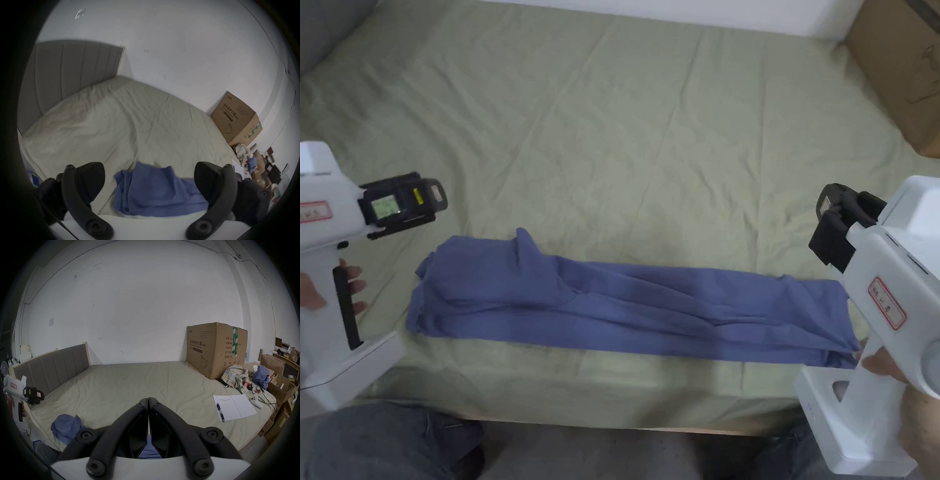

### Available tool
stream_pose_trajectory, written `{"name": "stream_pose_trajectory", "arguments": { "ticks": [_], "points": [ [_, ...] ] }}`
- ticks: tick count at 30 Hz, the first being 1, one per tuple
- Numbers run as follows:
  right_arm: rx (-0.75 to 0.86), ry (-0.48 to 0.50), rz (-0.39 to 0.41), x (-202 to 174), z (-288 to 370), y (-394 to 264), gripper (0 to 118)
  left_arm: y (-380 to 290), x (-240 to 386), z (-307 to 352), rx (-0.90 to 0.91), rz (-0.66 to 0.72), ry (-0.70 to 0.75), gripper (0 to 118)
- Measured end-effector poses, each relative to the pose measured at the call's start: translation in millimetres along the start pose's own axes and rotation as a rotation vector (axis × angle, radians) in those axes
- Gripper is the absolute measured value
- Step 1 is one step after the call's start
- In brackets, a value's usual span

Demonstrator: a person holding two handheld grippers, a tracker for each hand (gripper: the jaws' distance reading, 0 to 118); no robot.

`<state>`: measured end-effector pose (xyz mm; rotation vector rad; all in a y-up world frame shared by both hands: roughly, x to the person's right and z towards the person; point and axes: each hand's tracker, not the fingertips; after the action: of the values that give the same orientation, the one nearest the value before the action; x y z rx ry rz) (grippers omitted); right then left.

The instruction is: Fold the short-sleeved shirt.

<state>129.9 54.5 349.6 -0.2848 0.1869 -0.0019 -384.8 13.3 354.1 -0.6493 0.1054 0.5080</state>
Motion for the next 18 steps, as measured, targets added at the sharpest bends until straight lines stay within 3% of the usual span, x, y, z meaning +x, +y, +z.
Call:
{"name": "stream_pose_trajectory", "arguments": {
  "ticks": [3, 4, 11, 15, 16, 18],
  "points": [
    [-0.024, 0.005, 0.005, -7, -5, -3, 0, -10, -36, -17, -0.083, 0.138, -0.072, 115],
    [-0.037, 0.016, 0.005, -8, -8, -4, 0, -13, -57, -29, -0.134, 0.181, -0.038, 115],
    [-0.077, 0.047, 0.054, -25, -17, -8, 0, -58, -110, -77, -0.293, 0.336, -0.114, 115],
    [-0.083, 0.05, 0.054, -28, -20, -6, 0, -74, -111, -91, -0.324, 0.382, -0.127, 114],
    [-0.081, 0.049, 0.049, -28, -20, -5, 0, -76, -65, -78, -0.321, 0.381, -0.128, 113],
    [-0.083, 0.048, 0.044, -27, -20, -5, 0, -76, -58, -78, -0.301, 0.374, -0.123, 112]
  ]
}}
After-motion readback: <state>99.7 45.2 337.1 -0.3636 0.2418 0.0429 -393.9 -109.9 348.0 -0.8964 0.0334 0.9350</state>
